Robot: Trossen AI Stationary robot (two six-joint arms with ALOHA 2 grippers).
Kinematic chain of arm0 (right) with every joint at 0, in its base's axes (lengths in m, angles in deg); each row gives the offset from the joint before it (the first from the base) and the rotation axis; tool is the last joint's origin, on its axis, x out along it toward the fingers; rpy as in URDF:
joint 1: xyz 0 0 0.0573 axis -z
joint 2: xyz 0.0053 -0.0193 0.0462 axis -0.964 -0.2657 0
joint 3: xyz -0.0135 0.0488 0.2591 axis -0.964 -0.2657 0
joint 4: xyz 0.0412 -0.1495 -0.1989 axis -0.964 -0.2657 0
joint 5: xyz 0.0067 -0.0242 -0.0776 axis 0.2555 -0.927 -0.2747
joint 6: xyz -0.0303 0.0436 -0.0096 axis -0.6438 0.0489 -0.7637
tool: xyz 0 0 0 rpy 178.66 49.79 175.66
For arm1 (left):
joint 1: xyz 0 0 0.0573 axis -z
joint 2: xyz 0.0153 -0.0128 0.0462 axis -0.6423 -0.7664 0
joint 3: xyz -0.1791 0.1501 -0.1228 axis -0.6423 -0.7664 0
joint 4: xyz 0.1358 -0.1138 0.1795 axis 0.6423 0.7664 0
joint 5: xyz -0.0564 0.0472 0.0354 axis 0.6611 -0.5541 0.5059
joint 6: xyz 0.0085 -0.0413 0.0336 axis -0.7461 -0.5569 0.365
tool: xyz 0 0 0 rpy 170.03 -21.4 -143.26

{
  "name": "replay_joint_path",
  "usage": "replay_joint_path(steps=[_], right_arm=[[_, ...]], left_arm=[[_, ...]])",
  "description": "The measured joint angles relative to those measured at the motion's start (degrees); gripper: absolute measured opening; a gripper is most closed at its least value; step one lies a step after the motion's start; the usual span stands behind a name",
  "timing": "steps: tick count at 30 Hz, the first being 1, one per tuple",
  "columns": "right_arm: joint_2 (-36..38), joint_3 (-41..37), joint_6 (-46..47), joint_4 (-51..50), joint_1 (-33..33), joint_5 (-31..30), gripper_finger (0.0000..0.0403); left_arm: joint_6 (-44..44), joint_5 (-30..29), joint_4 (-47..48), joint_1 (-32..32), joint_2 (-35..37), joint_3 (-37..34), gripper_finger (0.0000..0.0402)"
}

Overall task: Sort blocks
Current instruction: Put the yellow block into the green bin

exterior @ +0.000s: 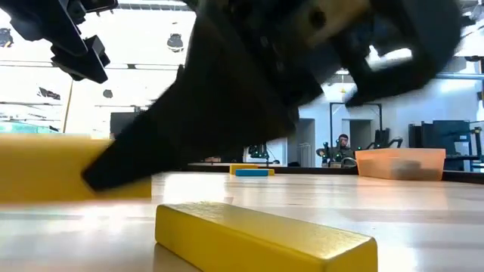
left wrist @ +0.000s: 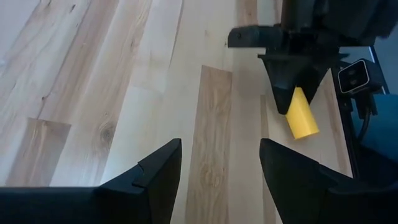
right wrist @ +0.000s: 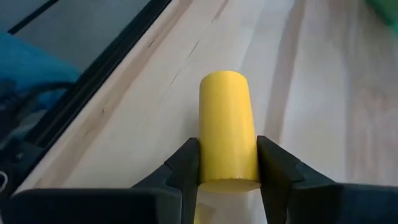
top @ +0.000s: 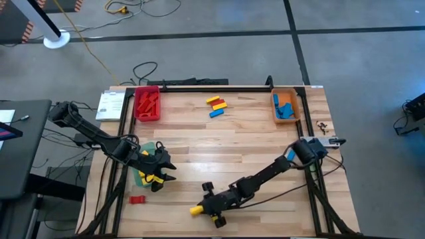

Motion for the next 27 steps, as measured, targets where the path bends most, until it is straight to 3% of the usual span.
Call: replay_joint_path(steps=[9, 17, 27], right_arm=[[3.9, 0.0, -2.2, 0.0, 1.4, -2.6, 0.0133], [8.3, 0.1, -3.0, -1.8, 2.8, -10.0, 0.0133], [13.7, 0.1, 1.5, -12.0, 3.5, -15.4, 0.0133]], left_arm=[[0.2, 0.2, -1.2, 2.2, 0.0, 0.0, 0.0213], [7.3, 0.3, -18.6, 4.6, -5.7, 0.0, 0.0213], [9.1, -3.7, -24.6, 4.1, -10.0, 0.0, 0.0213]])
